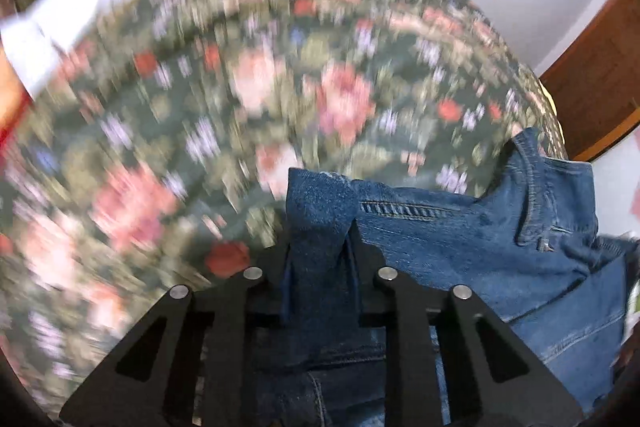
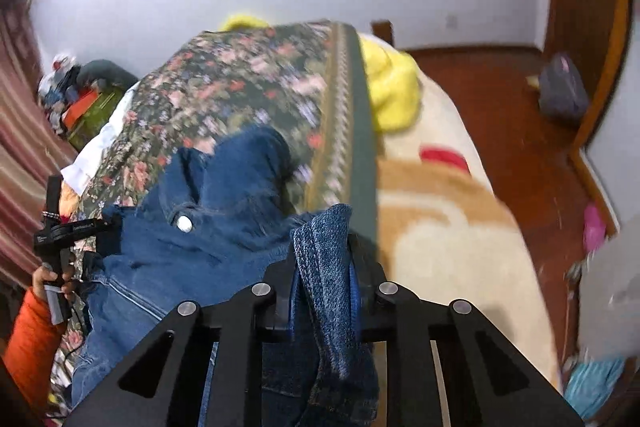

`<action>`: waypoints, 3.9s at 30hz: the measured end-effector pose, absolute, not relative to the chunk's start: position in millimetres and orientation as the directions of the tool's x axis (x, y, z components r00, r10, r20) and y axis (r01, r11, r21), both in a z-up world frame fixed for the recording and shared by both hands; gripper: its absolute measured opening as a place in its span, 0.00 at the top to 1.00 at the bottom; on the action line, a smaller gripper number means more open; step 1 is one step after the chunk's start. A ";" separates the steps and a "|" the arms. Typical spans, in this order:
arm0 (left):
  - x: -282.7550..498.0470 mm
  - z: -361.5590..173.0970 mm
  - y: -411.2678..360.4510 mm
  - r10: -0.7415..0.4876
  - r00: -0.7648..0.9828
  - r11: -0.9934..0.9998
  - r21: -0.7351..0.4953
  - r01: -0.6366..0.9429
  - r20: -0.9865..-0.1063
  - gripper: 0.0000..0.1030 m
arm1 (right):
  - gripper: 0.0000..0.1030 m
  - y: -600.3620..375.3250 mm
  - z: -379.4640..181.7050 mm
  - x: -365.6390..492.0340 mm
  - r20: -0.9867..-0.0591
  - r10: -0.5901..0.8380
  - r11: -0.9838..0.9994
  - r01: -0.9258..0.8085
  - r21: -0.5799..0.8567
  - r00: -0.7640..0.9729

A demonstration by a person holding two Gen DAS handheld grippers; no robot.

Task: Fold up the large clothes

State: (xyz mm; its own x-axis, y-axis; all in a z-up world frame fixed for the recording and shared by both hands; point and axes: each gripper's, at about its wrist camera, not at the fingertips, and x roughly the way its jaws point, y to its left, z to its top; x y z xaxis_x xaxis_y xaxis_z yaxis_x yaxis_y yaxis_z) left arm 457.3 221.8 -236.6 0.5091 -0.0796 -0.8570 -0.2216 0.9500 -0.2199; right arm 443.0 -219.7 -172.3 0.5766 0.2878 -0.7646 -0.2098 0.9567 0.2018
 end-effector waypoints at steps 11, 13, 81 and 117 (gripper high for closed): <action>440.6 -180.6 297.3 0.060 0.606 0.913 -0.201 -0.354 -0.793 0.83 | 0.84 -117.4 -168.8 541.7 -0.743 0.242 0.953 -0.295 0.062 0.624; 441.3 -196.2 310.8 0.070 0.577 0.904 -0.192 -0.381 -0.814 0.83 | 0.84 -98.2 -183.5 564.7 -0.762 0.216 0.956 -0.291 0.038 0.610; 146.7 -293.7 250.5 -0.200 0.354 0.823 -0.353 -0.445 -0.913 0.16 | 0.06 -193.2 -206.9 273.0 -0.868 0.410 0.909 -0.200 0.365 0.280; 210.7 -139.6 224.0 -0.101 0.699 0.919 -0.335 -0.206 -0.708 0.89 | 0.86 -133.2 -127.5 308.3 -0.679 0.516 0.844 -0.445 0.300 0.522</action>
